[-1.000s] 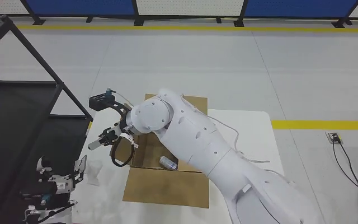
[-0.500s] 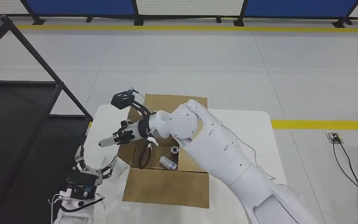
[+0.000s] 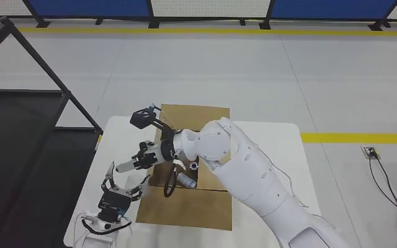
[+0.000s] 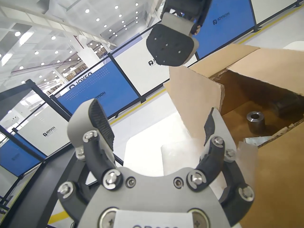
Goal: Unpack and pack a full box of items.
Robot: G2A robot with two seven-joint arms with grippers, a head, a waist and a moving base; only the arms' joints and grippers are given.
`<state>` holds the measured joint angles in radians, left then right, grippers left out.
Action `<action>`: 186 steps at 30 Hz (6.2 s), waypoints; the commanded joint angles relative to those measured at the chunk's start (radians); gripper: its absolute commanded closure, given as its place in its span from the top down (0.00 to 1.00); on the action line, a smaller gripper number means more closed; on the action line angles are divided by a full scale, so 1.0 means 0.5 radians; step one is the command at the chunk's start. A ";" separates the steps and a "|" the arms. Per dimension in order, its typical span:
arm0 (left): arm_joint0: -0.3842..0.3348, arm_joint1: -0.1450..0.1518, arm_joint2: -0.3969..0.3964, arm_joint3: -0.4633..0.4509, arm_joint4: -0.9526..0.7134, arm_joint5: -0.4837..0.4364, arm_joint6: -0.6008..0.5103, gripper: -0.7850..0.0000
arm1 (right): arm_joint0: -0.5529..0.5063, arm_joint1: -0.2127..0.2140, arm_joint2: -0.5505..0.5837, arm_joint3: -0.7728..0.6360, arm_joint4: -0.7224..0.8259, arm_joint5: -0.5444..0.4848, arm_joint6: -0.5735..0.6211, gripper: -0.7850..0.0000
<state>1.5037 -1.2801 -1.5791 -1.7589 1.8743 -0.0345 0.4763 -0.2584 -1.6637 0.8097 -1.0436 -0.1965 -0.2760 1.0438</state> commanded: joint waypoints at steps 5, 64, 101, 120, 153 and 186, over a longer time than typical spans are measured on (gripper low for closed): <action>0.012 0.003 0.031 0.001 0.037 0.023 0.038 1.00 | 0.122 -0.047 -0.058 0.277 0.042 0.194 0.015 1.00; 0.391 0.119 -0.559 0.181 0.245 -0.348 0.625 1.00 | 0.206 -0.231 -0.177 1.149 0.064 0.283 -0.053 1.00; 0.347 0.132 -0.268 -0.124 0.067 -0.124 0.555 1.00 | 0.017 -0.027 0.262 0.786 0.009 0.020 -0.760 1.00; 0.156 0.116 -0.142 -0.176 0.042 0.082 0.212 1.00 | -0.143 0.138 0.737 0.667 0.076 0.176 -1.317 1.00; -0.087 0.109 -0.018 -0.049 0.133 0.162 -0.104 1.00 | 0.276 0.151 0.884 1.638 0.132 0.366 -1.115 1.00; -0.270 0.099 0.109 0.085 0.264 0.260 -0.194 1.00 | 0.023 0.323 0.956 0.971 0.178 -0.193 -0.292 1.00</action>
<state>1.3736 -1.2301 -1.5278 -1.7194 2.0055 0.0941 0.3820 -0.2315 -1.5049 1.2875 -0.5221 -0.1063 -0.3837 0.8846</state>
